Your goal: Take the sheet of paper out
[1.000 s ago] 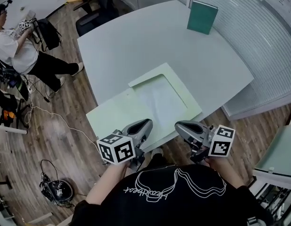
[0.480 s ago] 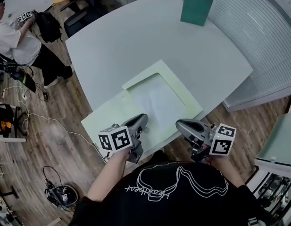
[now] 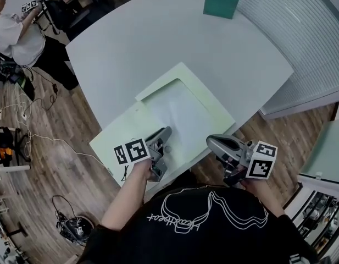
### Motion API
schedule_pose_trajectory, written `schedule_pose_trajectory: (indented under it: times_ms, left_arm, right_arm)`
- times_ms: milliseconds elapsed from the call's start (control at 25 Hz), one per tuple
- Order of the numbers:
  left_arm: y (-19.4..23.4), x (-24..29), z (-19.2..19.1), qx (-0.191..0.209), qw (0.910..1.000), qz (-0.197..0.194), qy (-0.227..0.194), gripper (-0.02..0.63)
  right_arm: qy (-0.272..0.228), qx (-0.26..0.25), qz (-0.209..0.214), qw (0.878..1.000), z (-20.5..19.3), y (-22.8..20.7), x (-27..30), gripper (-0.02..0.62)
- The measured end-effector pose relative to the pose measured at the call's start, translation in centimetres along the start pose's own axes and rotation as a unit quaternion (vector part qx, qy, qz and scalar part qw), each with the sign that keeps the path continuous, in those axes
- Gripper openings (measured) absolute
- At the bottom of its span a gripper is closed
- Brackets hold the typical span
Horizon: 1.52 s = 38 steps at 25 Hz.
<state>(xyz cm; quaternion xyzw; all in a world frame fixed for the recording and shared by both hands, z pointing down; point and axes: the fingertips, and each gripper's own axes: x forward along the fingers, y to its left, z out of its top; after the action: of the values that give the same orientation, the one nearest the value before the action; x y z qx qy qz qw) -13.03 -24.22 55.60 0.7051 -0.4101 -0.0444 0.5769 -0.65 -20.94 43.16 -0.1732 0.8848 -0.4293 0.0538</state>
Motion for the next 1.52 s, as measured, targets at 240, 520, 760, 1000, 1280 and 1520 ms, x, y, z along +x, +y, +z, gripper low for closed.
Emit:
schedule_pose_trajectory:
  times_ms: [240, 520, 760, 1000, 1280, 1520]
  left_arm:
    - [2.1, 1.1, -0.6, -0.052, 0.9986, 0.003, 0.01, 0.133]
    - [2.6, 1.8, -1.0, -0.079, 0.9966, -0.015, 0.015, 0.134]
    - [3.1, 2.5, -1.4, -0.093, 0.9951, -0.019, 0.025, 0.133]
    - [2.9, 2.9, -1.6, -0.103, 0.9937, -0.032, 0.032, 0.133]
    - [2.7, 3.8, -1.6, -0.095, 0.9941, -0.035, 0.039, 0.111]
    - [3.1, 4.3, -1.9, -0.074, 0.9961, -0.006, 0.048, 0.034]
  right_arm:
    - [-0.007, 0.009, -0.008, 1.0, -0.1, -0.5, -0.2, 0.009]
    - [-0.009, 0.009, -0.008, 1.0, -0.2, -0.6, -0.3, 0.01]
    - [-0.011, 0.008, -0.009, 1.0, -0.2, -0.7, -0.3, 0.009]
    - [-0.013, 0.012, -0.014, 1.0, -0.2, -0.8, -0.5, 0.009]
    - [-0.015, 0.016, -0.021, 1.0, -0.3, -1.1, -0.8, 0.009]
    - [-0.015, 0.02, -0.023, 0.999, -0.2, -1.3, -1.0, 0.009]
